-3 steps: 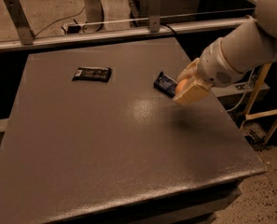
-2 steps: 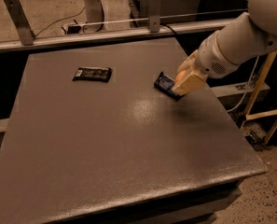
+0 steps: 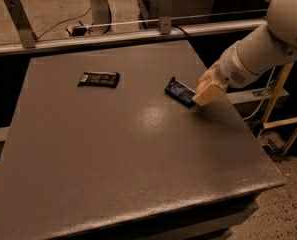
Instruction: Move orange near rxbar blueberry
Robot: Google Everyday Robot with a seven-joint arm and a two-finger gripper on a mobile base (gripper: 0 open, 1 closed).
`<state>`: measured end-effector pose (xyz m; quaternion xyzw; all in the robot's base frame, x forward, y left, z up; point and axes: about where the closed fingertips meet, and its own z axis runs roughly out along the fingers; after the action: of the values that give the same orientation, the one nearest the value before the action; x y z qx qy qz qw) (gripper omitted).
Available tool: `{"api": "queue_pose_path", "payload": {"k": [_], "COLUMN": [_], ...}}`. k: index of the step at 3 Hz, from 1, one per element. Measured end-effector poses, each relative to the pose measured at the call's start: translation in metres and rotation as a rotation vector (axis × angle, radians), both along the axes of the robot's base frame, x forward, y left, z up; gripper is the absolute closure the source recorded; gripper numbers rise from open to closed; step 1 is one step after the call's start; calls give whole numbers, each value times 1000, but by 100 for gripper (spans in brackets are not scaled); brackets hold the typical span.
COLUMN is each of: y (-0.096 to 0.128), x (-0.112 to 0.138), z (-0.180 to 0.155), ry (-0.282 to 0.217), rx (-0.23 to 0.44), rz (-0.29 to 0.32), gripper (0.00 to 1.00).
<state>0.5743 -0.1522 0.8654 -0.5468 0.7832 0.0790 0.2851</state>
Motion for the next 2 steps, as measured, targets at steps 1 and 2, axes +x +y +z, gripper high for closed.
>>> {"api": "queue_pose_path", "payload": {"k": [1, 2], "y": [-2, -8], "x": [-3, -11], "z": [-16, -35], "ry": [28, 49], "rx": [3, 24], "rz": [-5, -13], "gripper": [30, 1]}}
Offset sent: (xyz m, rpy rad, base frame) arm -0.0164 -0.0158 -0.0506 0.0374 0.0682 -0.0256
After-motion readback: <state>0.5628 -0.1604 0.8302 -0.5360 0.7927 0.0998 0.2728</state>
